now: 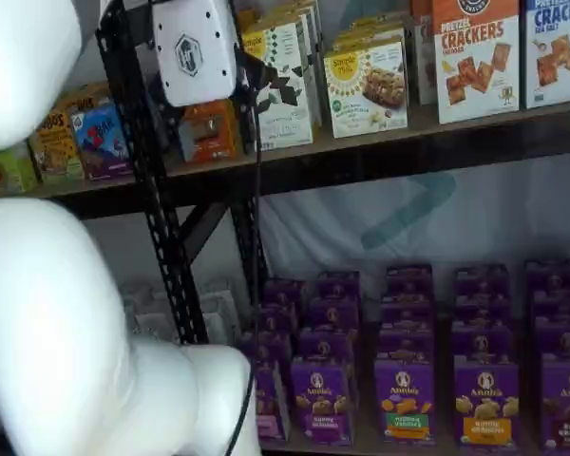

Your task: Pick up the purple box with a pink patch in the middle, on the bottom shelf, the first box from the left

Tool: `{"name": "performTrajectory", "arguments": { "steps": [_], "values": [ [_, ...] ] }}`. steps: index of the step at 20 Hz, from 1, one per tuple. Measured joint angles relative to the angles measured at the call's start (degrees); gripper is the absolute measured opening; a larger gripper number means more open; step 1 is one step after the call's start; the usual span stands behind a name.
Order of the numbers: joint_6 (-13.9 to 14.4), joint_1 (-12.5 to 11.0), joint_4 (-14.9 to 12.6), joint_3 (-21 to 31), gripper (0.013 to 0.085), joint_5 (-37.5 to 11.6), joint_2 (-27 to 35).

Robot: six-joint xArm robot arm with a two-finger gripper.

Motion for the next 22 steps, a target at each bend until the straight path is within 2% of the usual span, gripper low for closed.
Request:
{"name": "performTrajectory", "arguments": {
  "steps": [4,9,16,19,22],
  "values": [
    [-1.5,-2.6,2.9,1.2,0.085,-1.8,-1.2],
    [-1.5,-2.8,3.5,2.1,0.085,-2.2,-1.5],
    [-0.2,-1.0,2.9,5.8,0.085,-4.9,-2.2],
    [0.7,0.1,2.7,9.0,0.085,-7.2,-2.6],
    [2.7,3.1,-0.2,12.8,0.085,-10.9,-3.7]
  ]
}}
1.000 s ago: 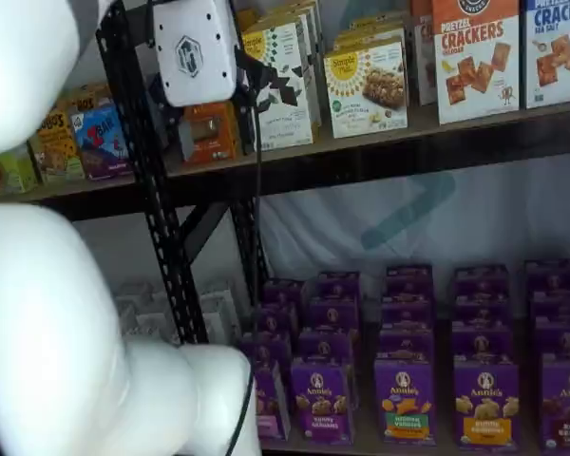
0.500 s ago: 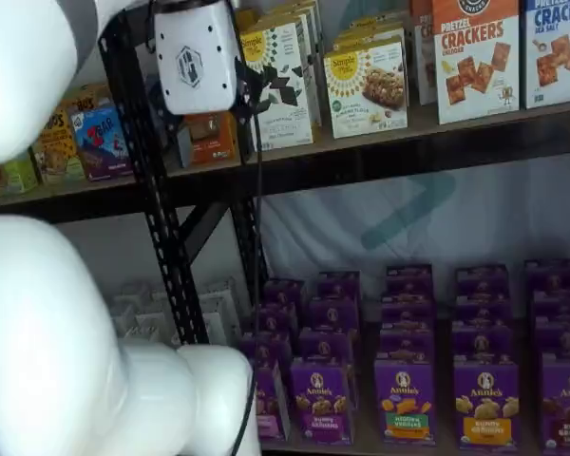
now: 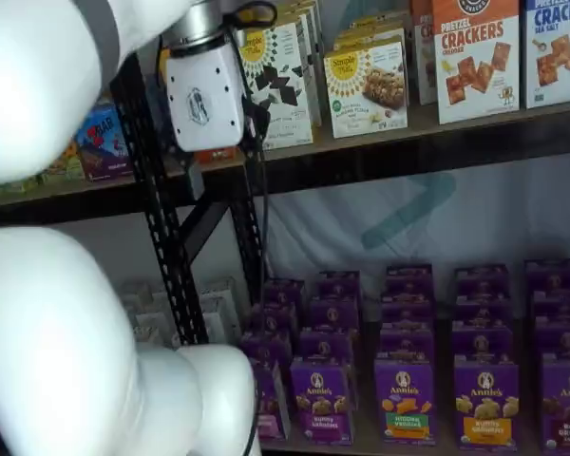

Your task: Pick up the purple box with a pink patch in the middle, on the bottom shelf, the first box from the left

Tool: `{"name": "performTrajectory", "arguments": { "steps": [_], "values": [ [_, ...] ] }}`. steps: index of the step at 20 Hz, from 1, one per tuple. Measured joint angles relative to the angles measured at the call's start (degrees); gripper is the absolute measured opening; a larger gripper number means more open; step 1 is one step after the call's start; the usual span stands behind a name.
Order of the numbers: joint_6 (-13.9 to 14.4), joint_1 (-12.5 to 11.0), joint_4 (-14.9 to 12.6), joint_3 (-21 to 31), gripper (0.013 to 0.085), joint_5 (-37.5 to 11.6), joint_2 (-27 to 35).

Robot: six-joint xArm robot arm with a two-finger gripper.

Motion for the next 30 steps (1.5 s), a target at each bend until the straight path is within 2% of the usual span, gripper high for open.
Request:
{"name": "performTrajectory", "arguments": {
  "steps": [7,13,22,27,30],
  "values": [
    [0.3,0.3,0.5,8.7,0.085,-8.2,-1.2],
    [1.2,1.5,-0.3,14.9,0.085,-16.3,-1.8],
    [1.1,1.8,0.4,21.8,0.085,-26.7,1.6],
    [1.6,2.2,-0.5,25.6,0.085,-33.7,4.0],
    [0.4,1.7,1.0,27.3,0.085,-37.0,7.1]
  ]
}}
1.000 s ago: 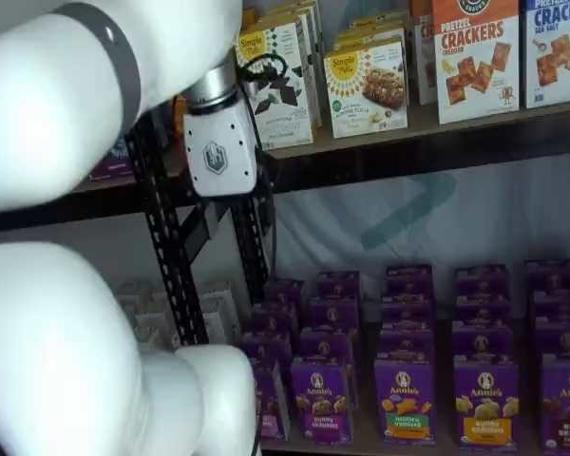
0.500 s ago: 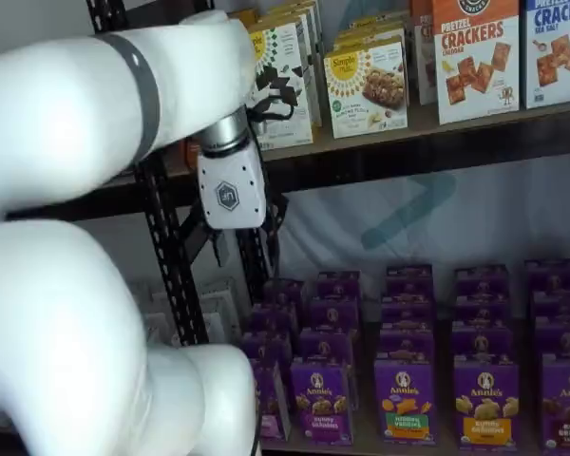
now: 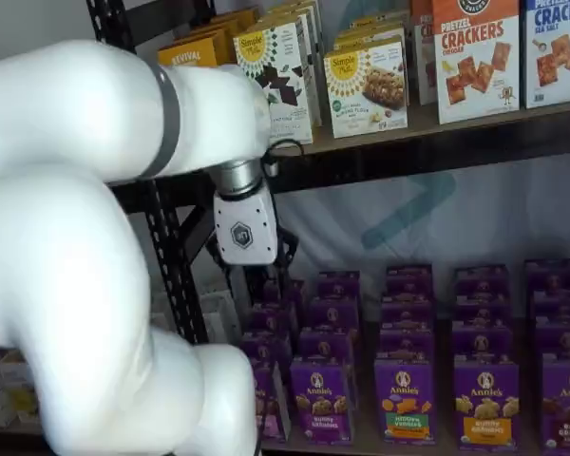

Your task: Pick up the purple box with a pink patch in the middle, on the bottom shelf, the first box from the left

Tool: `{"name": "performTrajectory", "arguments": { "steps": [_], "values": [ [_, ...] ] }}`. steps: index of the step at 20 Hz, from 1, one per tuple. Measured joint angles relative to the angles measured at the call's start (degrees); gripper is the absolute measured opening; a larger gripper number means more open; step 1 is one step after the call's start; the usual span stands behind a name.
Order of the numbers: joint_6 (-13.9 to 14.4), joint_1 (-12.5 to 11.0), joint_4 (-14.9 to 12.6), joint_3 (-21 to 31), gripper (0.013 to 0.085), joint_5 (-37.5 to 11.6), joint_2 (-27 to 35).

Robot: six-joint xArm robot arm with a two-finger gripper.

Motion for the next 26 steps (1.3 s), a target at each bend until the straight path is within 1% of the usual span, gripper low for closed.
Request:
{"name": "performTrajectory", "arguments": {
  "steps": [3,6,9,11,12,14,16,19,21,23,25,26],
  "values": [
    [-0.6,-0.1,0.9,0.7,0.085,-2.2,3.9],
    [0.5,0.8,0.1,1.6,0.085,-5.4,8.0],
    [1.3,1.7,-0.2,2.7,0.085,-9.5,11.6],
    [1.8,2.3,-0.2,3.9,0.085,-13.7,13.5],
    [2.6,2.8,-0.9,4.4,0.085,-15.7,14.5],
    [4.6,3.7,-2.8,4.6,0.085,-17.6,16.5],
    [5.4,4.2,-3.2,4.5,0.085,-19.0,18.3],
    [6.0,5.3,-2.6,4.7,0.085,-22.2,21.4],
    [7.2,6.3,-3.0,4.4,0.085,-23.7,23.8],
    [8.9,7.1,-4.2,4.0,0.085,-24.9,25.6],
    [9.0,7.7,-3.6,4.3,0.085,-27.6,27.0],
    [10.0,8.0,-4.3,4.1,0.085,-28.4,27.8]
  ]
}}
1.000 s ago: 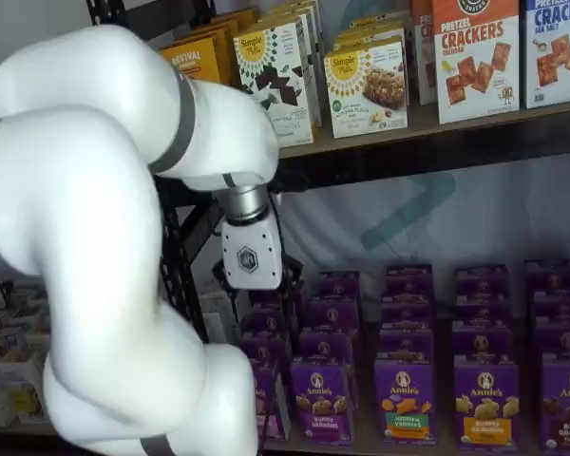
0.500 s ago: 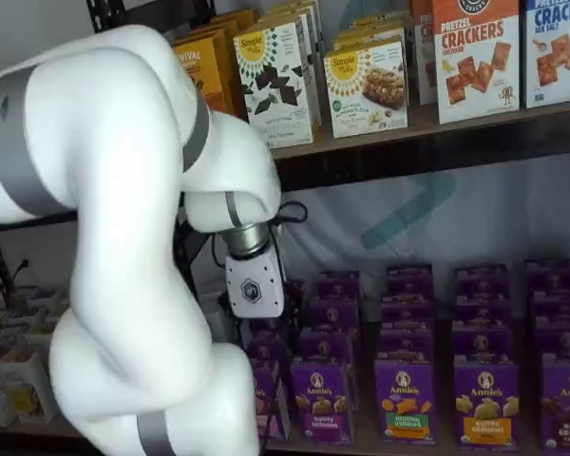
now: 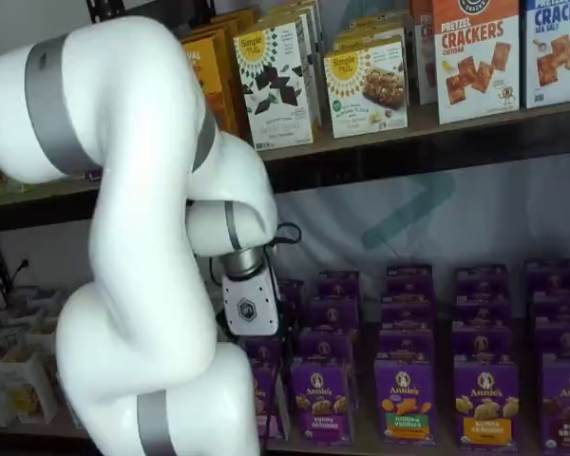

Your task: Pick up the purple box with a pink patch in the middle, on the bottom shelf, the first box from the left

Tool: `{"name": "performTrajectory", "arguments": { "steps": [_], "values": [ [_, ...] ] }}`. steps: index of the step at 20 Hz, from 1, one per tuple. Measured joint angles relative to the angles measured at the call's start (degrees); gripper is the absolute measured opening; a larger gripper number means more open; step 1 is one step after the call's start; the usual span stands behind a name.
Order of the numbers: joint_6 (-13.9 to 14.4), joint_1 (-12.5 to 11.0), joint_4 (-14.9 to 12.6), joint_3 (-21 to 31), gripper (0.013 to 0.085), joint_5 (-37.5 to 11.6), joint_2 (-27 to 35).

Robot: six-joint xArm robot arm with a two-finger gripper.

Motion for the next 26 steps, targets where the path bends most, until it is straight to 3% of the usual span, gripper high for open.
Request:
{"name": "performTrajectory", "arguments": {
  "steps": [3,9,11,15,22,26],
  "values": [
    [2.4,1.0,-1.8,-1.2,0.085,-1.5,3.0],
    [-0.7,2.0,3.2,-3.1,0.085,-6.7,9.0],
    [0.0,2.0,2.3,-3.8,0.085,-8.5,10.8],
    [-5.0,1.6,7.4,-5.5,0.085,-10.6,14.0],
    [3.8,2.4,-1.7,-9.2,0.085,-12.8,19.4],
    [6.2,3.7,-2.8,-11.5,0.085,-13.6,22.8]
  ]
}}
